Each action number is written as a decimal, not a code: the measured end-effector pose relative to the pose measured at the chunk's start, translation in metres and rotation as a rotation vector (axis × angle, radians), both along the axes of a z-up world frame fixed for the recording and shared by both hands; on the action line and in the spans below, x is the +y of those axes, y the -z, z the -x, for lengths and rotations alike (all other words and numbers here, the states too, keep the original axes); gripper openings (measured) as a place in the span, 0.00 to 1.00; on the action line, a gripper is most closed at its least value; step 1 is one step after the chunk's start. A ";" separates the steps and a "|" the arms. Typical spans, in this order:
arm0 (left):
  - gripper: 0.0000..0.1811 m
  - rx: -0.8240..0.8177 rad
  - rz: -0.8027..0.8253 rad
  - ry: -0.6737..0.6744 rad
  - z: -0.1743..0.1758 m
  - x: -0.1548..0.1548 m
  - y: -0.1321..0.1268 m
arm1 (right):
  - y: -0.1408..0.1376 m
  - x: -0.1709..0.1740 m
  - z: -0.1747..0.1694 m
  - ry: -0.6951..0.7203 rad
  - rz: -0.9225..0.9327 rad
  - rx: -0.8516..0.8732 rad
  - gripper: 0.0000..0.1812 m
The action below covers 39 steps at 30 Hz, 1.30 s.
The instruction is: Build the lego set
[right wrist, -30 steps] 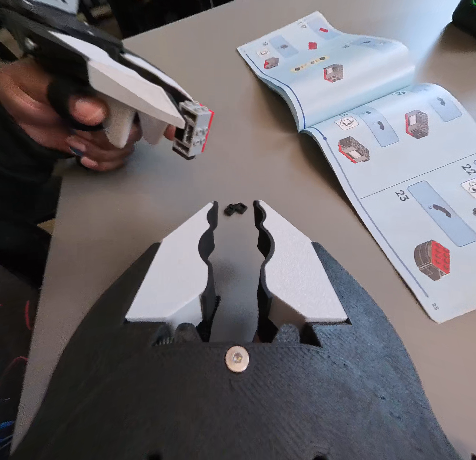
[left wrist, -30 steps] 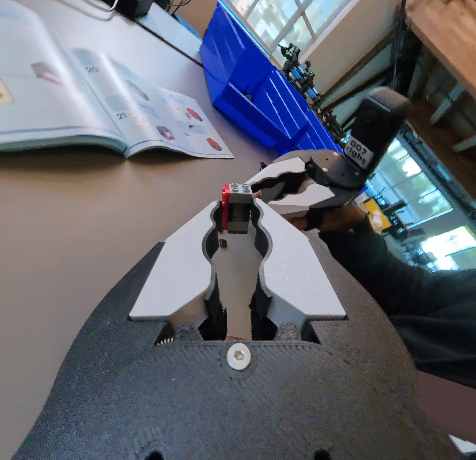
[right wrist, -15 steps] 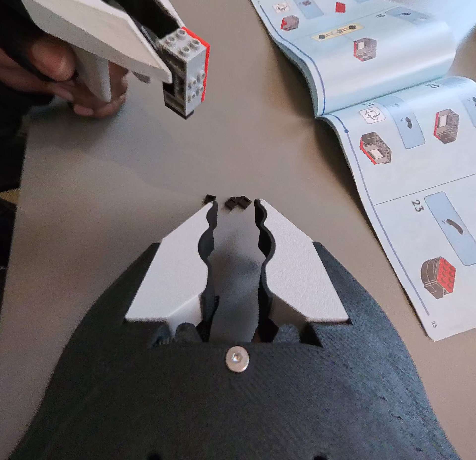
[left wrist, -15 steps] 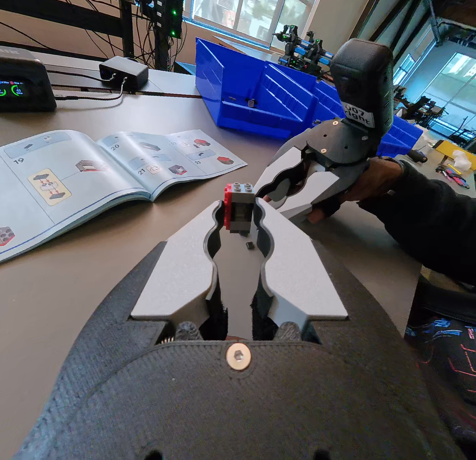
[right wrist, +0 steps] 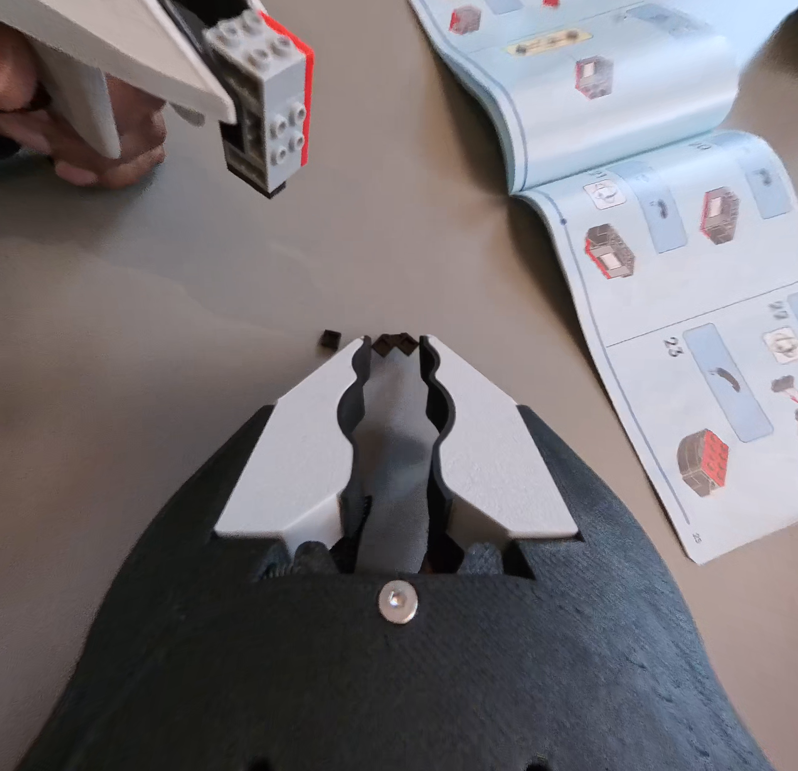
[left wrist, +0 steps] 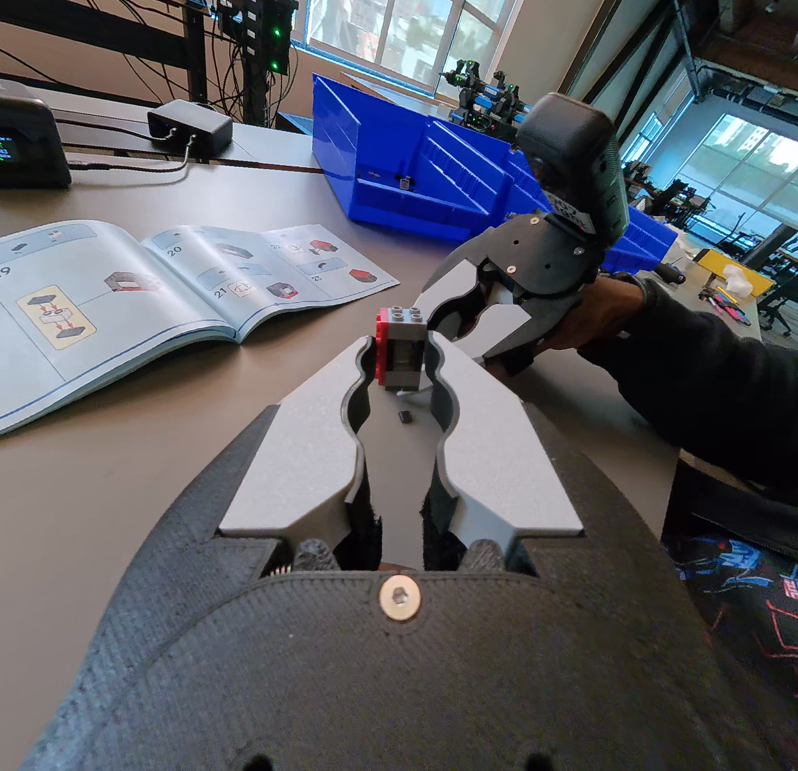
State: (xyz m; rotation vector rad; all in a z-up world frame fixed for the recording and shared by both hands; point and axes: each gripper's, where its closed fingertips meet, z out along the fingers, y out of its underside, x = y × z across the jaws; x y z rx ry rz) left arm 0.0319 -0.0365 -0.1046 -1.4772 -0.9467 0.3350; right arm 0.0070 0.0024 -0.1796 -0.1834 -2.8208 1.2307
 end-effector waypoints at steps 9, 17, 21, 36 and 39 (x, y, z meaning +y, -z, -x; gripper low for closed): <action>0.12 -0.024 -0.033 0.009 -0.003 -0.002 0.000 | -0.092 0.029 -0.003 0.098 0.312 0.113 0.17; 0.12 -0.050 -0.046 0.025 -0.004 0.003 0.002 | -0.069 0.072 0.010 0.246 0.220 0.041 0.16; 0.12 -0.053 -0.046 0.030 -0.004 0.005 0.003 | -0.036 0.080 0.001 0.238 0.099 -0.014 0.16; 0.12 -0.049 -0.036 0.035 -0.005 0.008 0.003 | -0.017 0.066 0.005 0.258 -0.021 0.110 0.05; 0.12 -0.050 -0.039 0.038 -0.006 0.009 0.003 | -0.065 0.062 0.006 0.245 0.168 0.170 0.07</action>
